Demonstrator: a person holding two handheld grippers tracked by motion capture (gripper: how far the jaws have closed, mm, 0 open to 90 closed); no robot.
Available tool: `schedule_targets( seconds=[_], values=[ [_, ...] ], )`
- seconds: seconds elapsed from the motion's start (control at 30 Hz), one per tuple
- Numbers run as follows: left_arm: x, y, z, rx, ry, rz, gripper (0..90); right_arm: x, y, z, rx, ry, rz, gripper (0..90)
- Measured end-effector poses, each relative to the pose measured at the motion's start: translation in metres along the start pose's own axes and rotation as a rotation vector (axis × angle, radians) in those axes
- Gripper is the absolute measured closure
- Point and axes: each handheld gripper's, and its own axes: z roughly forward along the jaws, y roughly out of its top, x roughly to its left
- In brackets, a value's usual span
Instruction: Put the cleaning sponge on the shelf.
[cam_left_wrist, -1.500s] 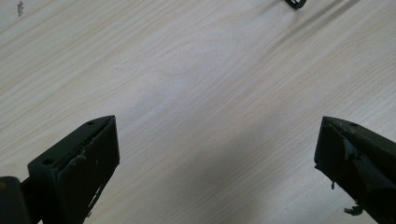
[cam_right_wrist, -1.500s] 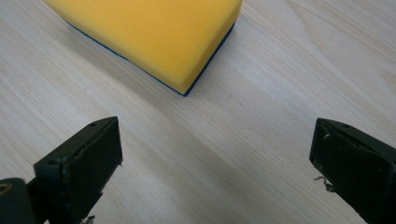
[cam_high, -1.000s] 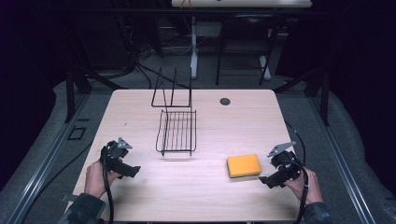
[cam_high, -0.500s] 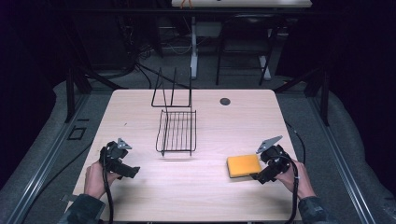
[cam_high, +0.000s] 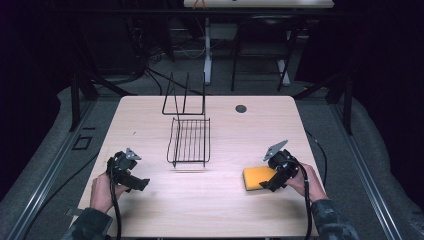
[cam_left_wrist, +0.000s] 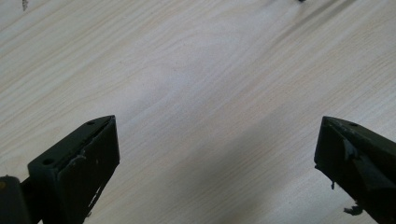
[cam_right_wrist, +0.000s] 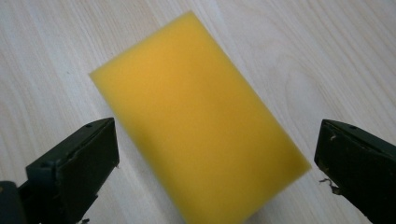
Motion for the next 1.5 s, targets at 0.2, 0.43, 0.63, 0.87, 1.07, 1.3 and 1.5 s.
schedule_targets(
  seconds=[0.2,0.43,0.63,0.87,1.07,1.3,1.5],
  values=[
    [0.000,0.000,0.000,0.000,0.003,0.003,0.2,-0.002,0.006,0.008,0.007,0.022,-0.025,0.0],
    [0.001,-0.001,-0.001,0.000,0.002,0.002,0.2,-0.002,0.004,0.016,0.045,0.069,-0.028,0.0],
    [0.002,-0.001,-0.001,-0.002,0.003,0.000,0.2,-0.003,-0.001,0.018,0.076,0.093,-0.018,0.0],
    [0.001,0.000,-0.001,0.001,0.004,0.002,0.2,0.002,-0.004,0.016,0.085,0.086,0.020,1.6],
    [0.000,0.000,0.000,0.007,-0.001,0.002,0.2,0.009,-0.012,0.022,0.140,0.053,0.014,16.1],
    [0.000,0.000,0.001,0.006,-0.002,0.002,0.2,0.011,-0.013,0.019,0.128,0.020,0.027,20.9],
    [0.000,0.001,0.001,0.004,-0.002,0.005,0.2,0.013,-0.012,0.014,0.105,0.031,0.045,21.2]
  ],
)
